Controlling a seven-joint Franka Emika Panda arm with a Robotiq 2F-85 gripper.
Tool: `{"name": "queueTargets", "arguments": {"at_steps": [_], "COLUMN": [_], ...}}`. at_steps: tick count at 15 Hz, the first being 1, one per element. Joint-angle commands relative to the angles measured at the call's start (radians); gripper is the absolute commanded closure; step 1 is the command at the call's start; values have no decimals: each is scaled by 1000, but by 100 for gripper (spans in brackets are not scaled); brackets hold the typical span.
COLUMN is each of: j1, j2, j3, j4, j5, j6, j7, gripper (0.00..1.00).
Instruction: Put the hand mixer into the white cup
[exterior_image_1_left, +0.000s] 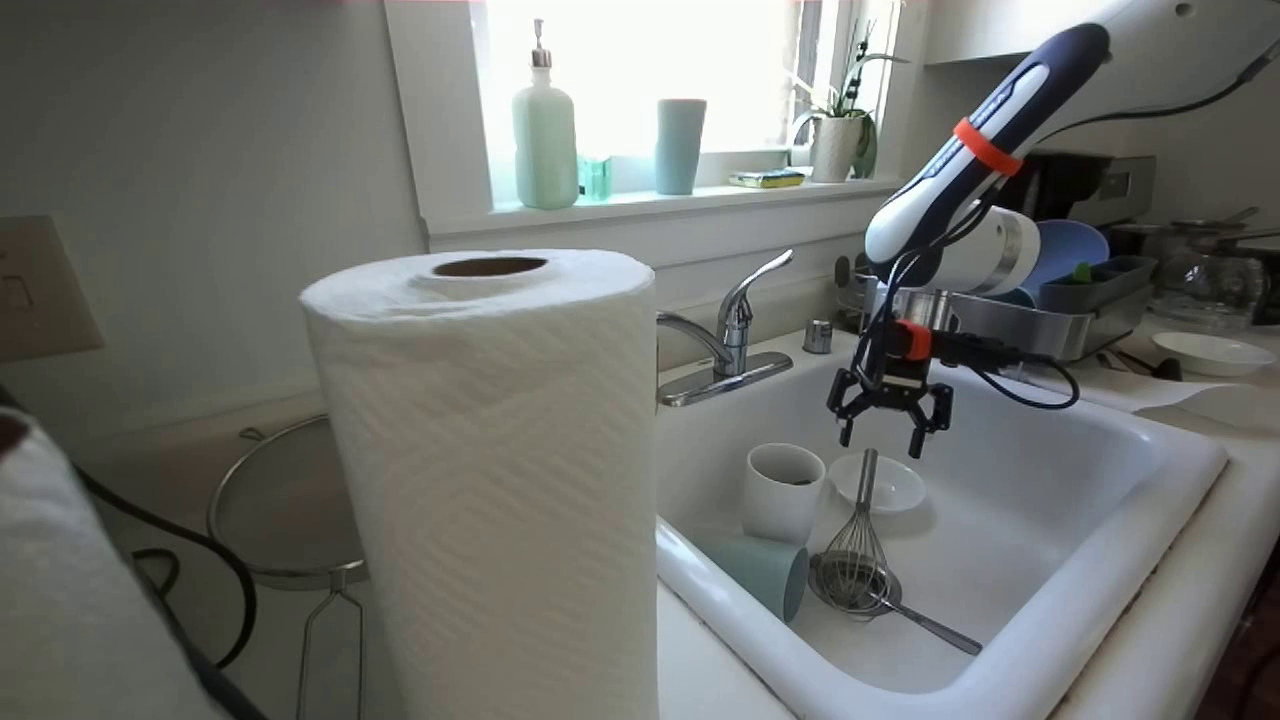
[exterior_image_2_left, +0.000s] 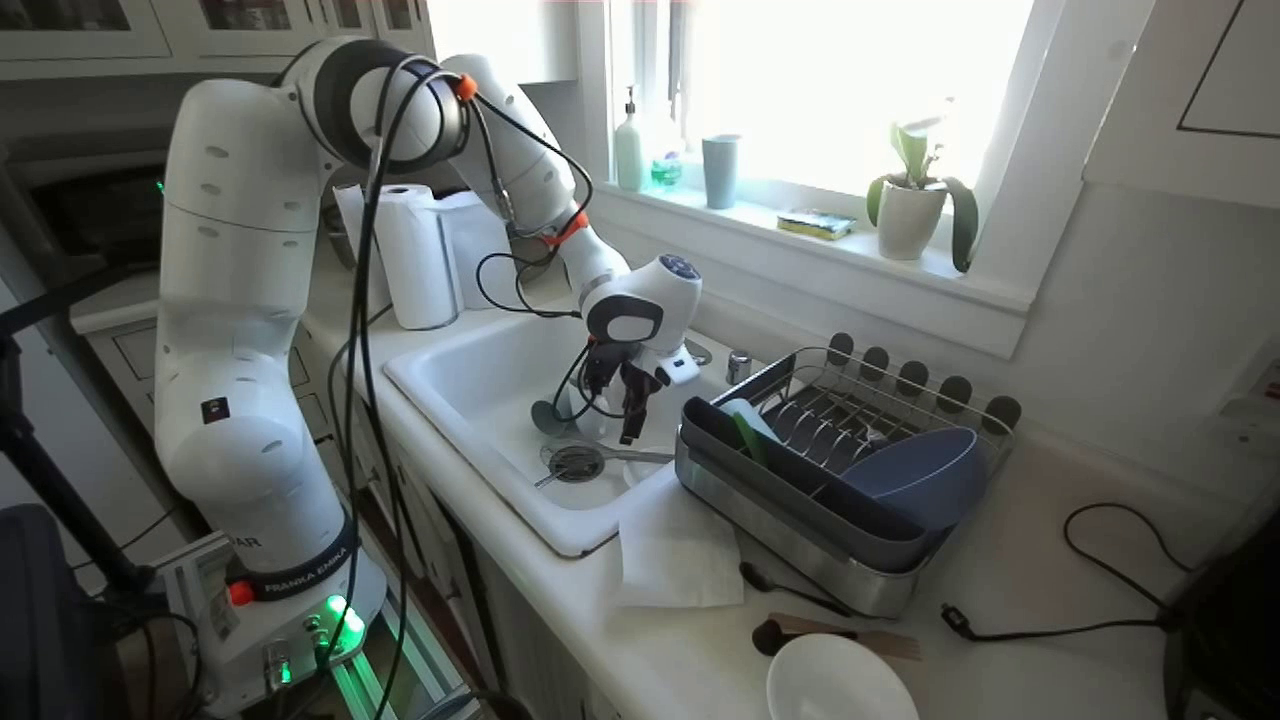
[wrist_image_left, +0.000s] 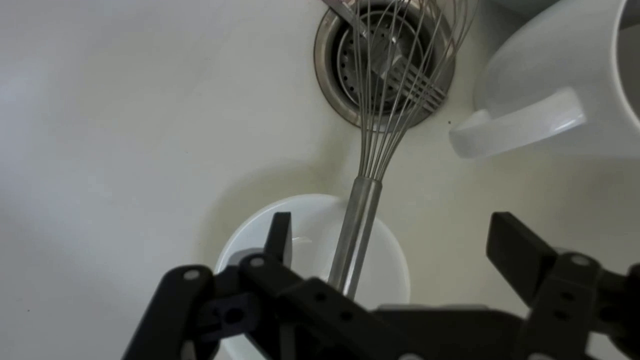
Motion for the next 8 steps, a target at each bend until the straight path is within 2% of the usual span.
{"name": "queueTargets", "arguments": {"at_steps": [1, 3, 8], "j1": [14, 17, 20], "j2": [37, 63, 127], "j3": [-26, -41, -65], "j4": [27, 39, 57], "j5": [-4, -20, -20], "j6": [0, -28, 5], "j7": [11, 32, 44], "gripper": [0, 0, 0]}}
